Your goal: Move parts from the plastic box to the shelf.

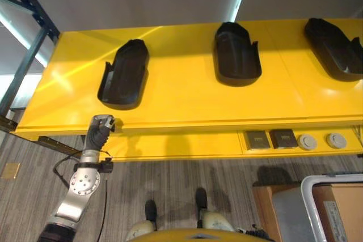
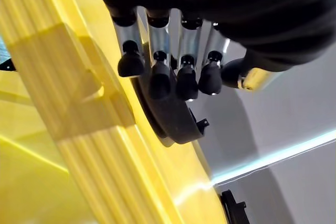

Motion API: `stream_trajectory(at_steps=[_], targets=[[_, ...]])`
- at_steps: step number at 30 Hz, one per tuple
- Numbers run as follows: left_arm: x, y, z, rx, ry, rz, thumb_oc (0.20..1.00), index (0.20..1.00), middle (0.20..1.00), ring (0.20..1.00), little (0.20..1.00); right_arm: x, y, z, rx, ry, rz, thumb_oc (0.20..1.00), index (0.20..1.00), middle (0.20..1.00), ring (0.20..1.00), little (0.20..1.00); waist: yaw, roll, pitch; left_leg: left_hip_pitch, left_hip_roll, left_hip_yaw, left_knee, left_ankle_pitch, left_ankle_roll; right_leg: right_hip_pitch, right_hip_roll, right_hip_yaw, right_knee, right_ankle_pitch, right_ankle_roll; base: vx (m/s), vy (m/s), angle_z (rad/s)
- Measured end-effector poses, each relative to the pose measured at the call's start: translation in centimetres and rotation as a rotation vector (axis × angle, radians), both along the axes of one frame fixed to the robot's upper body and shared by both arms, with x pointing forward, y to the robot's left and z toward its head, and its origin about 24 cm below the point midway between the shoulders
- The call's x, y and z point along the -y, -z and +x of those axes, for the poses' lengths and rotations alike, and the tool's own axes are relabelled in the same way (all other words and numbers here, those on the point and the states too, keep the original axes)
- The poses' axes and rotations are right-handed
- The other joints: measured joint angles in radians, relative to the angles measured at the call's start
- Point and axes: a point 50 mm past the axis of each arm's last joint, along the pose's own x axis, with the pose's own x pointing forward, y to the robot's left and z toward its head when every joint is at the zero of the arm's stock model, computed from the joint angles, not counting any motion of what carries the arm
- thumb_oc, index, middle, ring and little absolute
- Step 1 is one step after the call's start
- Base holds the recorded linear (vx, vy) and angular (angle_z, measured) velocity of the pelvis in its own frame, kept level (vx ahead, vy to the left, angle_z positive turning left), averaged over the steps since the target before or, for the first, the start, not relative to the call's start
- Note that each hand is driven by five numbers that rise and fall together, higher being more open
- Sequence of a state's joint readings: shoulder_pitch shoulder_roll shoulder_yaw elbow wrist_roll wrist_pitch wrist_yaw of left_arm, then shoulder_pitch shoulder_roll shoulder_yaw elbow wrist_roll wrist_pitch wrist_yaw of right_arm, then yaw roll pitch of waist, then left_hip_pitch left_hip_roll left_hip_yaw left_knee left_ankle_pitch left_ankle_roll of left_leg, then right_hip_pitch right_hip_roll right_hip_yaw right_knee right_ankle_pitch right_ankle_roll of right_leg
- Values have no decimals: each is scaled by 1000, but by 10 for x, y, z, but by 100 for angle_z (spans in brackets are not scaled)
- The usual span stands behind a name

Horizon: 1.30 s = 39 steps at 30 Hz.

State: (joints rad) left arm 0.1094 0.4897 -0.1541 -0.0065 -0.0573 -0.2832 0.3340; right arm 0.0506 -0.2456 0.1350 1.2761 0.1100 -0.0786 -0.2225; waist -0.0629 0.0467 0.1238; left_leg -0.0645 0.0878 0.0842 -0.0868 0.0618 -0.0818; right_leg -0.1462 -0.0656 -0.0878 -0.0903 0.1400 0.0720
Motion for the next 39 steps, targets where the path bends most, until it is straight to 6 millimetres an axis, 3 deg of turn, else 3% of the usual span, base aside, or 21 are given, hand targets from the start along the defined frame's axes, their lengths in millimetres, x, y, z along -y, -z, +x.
stream_trajectory(at_steps=[9, 14, 20, 31, 36, 38, 39], targets=[[-11, -30, 32, 153, -116, -86, 200, 200, 200, 200, 200, -3, -6, 30, 122, 10, 23, 1000, 1000, 1000, 1000, 1000, -17, -2, 66, -101, -5, 30, 5, 24, 0, -121, 0, 36, 0, 32, 3, -47, 4, -10], [-17, -59, 42, 281, -125, -128, 200, 200, 200, 200, 200, -1, -6, 27, 108, 5, 42, 1000, 1000, 1000, 1000, 1000, -29, -1, 142, -117, -5, 45, 5, 24, -1, -144, 1, 49, 0, 35, 5, 0, -14, -8], [-19, -78, 50, 356, -135, -153, 200, 200, 200, 200, 200, 9, -9, 28, 128, 57, 37, 1000, 1000, 1000, 1000, 1000, -54, -3, 147, -137, -6, 64, 5, 22, 1, -174, 3, 72, 4, 47, -2, 5, -3, -8], [-19, -79, 51, 358, -134, -152, 200, 200, 200, 200, 200, 8, -12, 41, 183, 81, 64, 1000, 1000, 1000, 1000, 1000, -66, -12, 154, -120, -6, 84, 5, 17, 3, -167, 4, 82, 6, 46, 0, 3, -2, -4], [-22, -51, 31, 249, -131, -139, 200, 200, 200, 200, 200, 9, -11, 38, 161, 85, 73, 1000, 1000, 1000, 1000, 1000, -63, -14, 154, -7, 3, 77, -1, -9, -4, -46, 9, 71, 0, 13, 8, 73, -8, 4], [-21, -48, 25, 236, -119, -137, 200, 200, 200, 200, 200, 9, -11, 38, 158, 85, 74, 1000, 1000, 1000, 1000, 1000, -42, -15, 144, 29, 4, 52, 0, -17, -4, 3, 8, 51, 3, 5, 2, 105, -34, 32], [-24, -45, 21, 224, -128, -123, 200, 200, 200, 200, 200, 7, -13, 49, 179, 63, 73, 1000, 1000, 1000, 1000, 1000, -25, -15, 137, 34, 5, 38, -1, -21, -1, 25, 6, 27, 7, 4, 0, 103, -37, 47]])
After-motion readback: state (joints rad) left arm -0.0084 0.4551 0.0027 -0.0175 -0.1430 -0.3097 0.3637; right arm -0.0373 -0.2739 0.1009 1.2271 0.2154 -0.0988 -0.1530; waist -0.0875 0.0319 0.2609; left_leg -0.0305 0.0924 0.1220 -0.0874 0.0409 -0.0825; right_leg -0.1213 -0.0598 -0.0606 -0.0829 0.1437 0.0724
